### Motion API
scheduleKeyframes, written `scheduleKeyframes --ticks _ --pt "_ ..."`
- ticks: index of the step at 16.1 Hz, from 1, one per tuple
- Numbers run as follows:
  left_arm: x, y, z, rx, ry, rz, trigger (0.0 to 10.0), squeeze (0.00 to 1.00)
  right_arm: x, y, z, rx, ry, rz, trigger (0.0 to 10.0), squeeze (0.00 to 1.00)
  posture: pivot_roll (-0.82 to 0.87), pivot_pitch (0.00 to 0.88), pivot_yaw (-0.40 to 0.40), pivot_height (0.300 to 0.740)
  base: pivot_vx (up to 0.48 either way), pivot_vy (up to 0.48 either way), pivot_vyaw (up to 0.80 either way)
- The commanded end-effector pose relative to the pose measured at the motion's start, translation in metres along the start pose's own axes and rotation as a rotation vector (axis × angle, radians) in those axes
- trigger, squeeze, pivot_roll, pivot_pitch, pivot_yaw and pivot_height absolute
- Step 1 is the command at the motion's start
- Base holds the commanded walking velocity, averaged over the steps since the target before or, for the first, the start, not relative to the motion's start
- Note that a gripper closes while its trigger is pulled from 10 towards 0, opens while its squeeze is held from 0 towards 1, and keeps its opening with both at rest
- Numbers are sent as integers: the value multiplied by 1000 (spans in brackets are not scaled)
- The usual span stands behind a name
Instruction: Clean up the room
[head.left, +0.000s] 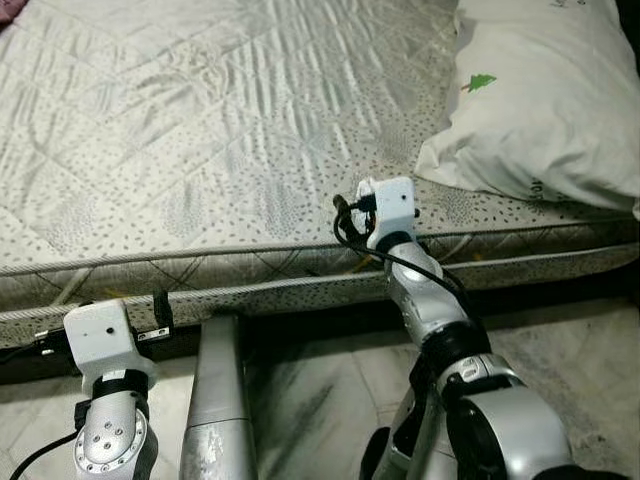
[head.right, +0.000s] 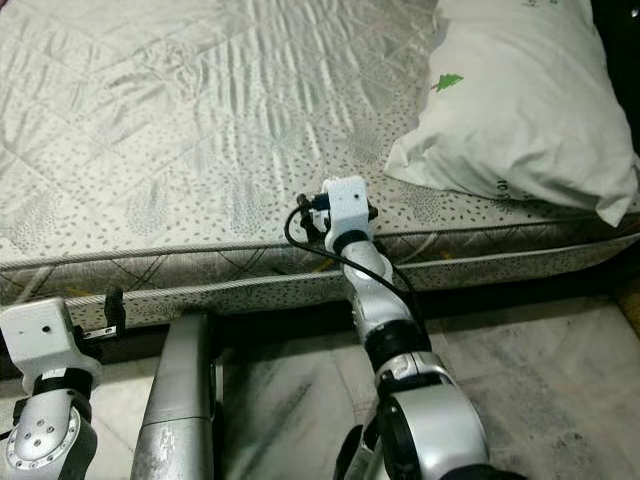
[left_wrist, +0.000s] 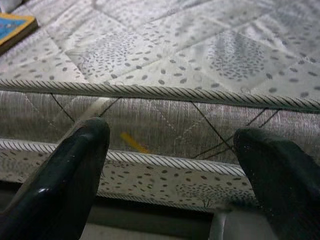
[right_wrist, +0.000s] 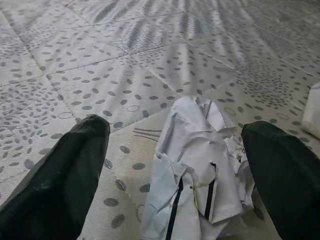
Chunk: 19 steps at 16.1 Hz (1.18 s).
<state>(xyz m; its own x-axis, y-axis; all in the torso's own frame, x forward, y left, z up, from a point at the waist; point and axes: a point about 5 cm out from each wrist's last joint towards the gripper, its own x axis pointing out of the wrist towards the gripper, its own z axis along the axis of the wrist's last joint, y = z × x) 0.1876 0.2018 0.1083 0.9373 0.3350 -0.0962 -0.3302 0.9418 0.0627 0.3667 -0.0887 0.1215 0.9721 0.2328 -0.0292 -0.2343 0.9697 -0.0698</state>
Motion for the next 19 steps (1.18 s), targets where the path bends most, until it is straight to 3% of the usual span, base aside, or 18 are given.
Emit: scheduleKeyframes --ticks 1,4,5,10,15,19 --pt "-3 0 2 6 -2 8 10000 0 1 -2 1 11 1 -22 10000 0 314 215 -101 471 0 0 0" --pt "-11 5 5 12 11 30 10000 0 9 6 -8 -26 126 -124 10000 0 343 251 -119 471 0 0 0" --pt "-11 5 4 10 17 33 10000 0 8 8 -15 8 175 -130 0 0 337 246 -117 471 0 0 0" --pt "0 -4 8 2 2 5 10000 0 3 1 -29 75 262 -180 0 0 319 241 -109 471 0 0 0" --pt "12 -7 10 -7 -20 4 10000 0 6 -10 -22 97 226 -205 0 0 304 183 -110 471 0 0 0" --pt "29 -15 14 -23 -55 -8 10000 0 8 -20 -16 92 201 -221 0 0 279 121 -103 471 0 0 0"
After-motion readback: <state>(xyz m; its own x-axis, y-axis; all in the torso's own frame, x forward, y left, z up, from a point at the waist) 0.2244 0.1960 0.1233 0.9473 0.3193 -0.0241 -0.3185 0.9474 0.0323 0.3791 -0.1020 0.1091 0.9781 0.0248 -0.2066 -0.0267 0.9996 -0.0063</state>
